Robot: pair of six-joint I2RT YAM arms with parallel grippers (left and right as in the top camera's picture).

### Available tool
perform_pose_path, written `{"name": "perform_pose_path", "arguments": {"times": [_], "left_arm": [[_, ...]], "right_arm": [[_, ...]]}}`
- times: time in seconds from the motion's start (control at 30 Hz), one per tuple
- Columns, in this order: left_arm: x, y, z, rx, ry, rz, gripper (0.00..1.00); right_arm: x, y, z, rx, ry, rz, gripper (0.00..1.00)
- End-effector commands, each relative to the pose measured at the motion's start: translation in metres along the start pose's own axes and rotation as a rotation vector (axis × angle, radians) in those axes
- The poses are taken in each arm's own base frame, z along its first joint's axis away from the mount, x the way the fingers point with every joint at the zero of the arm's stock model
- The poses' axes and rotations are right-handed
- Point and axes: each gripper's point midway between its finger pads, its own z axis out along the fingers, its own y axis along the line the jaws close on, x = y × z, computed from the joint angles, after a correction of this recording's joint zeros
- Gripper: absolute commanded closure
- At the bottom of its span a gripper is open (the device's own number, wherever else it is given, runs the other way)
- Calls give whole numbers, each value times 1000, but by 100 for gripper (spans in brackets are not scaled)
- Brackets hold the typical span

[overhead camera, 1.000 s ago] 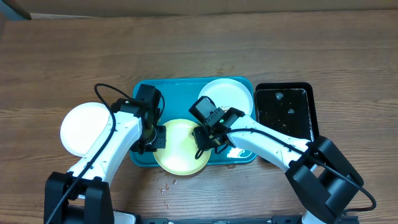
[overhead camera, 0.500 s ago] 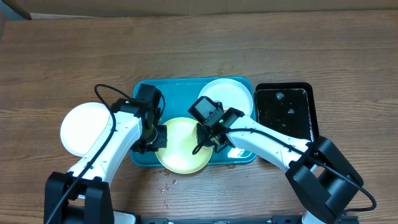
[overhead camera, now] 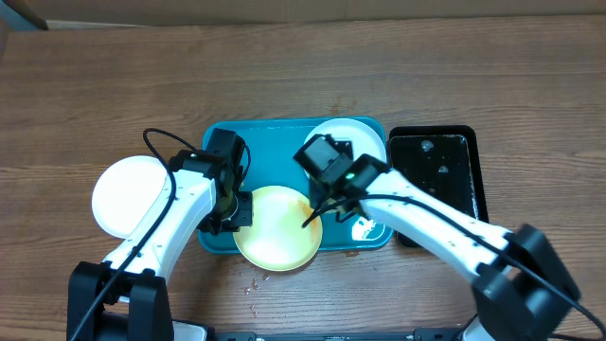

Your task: Clean dirty plates on tray and stack at the side

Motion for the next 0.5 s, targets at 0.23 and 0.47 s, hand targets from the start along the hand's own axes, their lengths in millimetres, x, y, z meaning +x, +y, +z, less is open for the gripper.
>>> {"name": "perform_pose_path", "arguments": {"times": [0.23, 0.47], "left_arm": [[-19, 28, -34, -162, -97, -64, 96], [-55, 31, -91, -208, -256, -78, 96]], "right_arm": [[-41, -78, -52, 80, -72, 192, 96], [-44, -141, -54, 181, -15, 301, 96]]}}
